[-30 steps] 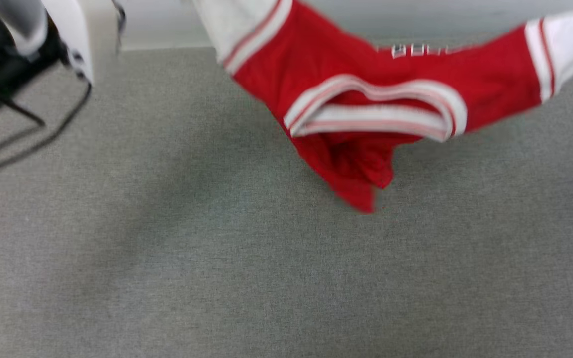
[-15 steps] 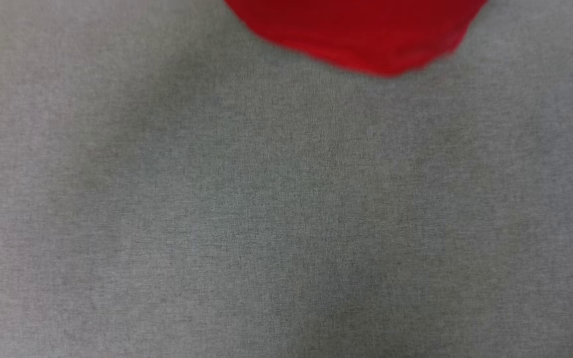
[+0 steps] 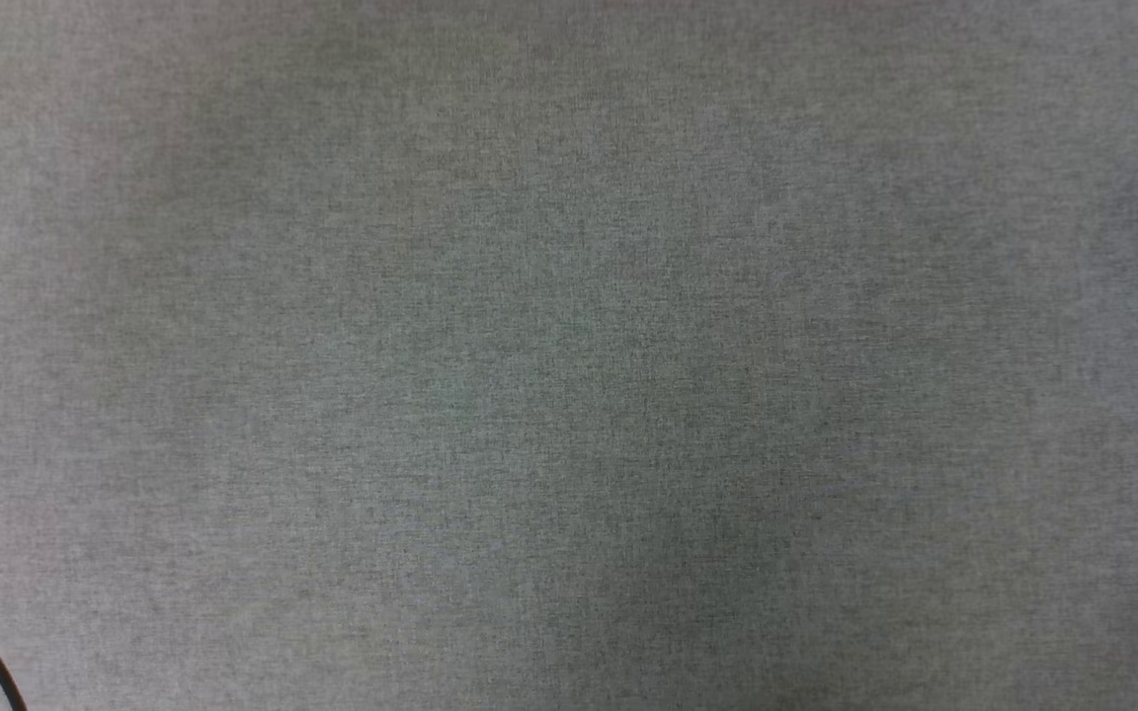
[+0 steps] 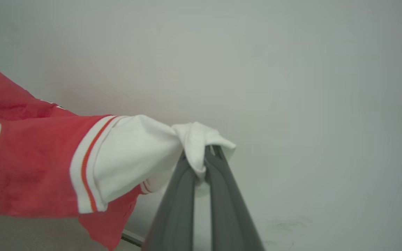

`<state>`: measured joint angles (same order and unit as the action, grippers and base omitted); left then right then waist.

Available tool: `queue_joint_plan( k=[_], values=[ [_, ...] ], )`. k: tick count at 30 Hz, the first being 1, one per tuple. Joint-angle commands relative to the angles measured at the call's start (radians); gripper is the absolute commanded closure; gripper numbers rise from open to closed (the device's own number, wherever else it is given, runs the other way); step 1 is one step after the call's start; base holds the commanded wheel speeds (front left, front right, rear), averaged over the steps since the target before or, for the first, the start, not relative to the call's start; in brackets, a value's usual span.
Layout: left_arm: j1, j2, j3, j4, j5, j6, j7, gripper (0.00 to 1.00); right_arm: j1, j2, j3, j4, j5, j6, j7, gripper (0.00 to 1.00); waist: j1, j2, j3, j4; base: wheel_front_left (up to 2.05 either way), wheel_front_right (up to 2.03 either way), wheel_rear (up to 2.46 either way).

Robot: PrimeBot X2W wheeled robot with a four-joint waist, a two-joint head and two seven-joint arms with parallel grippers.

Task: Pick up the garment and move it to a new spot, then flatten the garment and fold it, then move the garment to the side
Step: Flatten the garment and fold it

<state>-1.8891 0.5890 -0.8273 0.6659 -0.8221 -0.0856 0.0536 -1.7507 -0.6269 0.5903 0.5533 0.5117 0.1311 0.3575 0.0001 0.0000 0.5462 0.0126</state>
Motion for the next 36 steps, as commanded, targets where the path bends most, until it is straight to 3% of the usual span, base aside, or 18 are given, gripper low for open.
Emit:
queue_joint_plan(
  k=[1,11,19,24,36],
  values=[
    [0.031,0.0,0.0,0.011,-0.006,-0.003,-0.017,1.0,0.017,0.016,0.004,0.019,0.003,-0.001,-0.02,1.0,-0.0001,0.0,0.01,0.0,0.0,0.0,0.0],
    [0.247,0.001,-0.026,0.045,-0.046,-0.017,-0.113,1.0,0.206,0.08,0.05,0.103,0.008,-0.001,-0.145,1.0,-0.0001,0.0,-0.011,-0.008,0.0,0.0,0.0],
    [0.536,0.029,-0.053,-0.023,-0.096,-0.011,-0.206,1.0,0.466,0.047,0.08,0.07,0.08,-0.001,-0.245,1.0,-0.0001,0.0,-0.102,-0.005,0.0,0.0,0.0],
    [0.746,0.062,-0.064,-0.118,-0.136,0.029,-0.251,1.0,0.644,0.002,0.088,0.009,0.145,-0.001,-0.275,1.0,-0.0001,0.0,-0.176,-0.012,0.0,0.0,0.0],
    [1.217,0.217,-0.08,-0.378,-0.258,0.159,-0.291,1.0,1.074,-0.099,0.044,-0.142,0.223,-0.001,-0.282,1.0,-0.0001,0.0,-0.345,-0.024,0.0,0.0,0.0]
  ],
)
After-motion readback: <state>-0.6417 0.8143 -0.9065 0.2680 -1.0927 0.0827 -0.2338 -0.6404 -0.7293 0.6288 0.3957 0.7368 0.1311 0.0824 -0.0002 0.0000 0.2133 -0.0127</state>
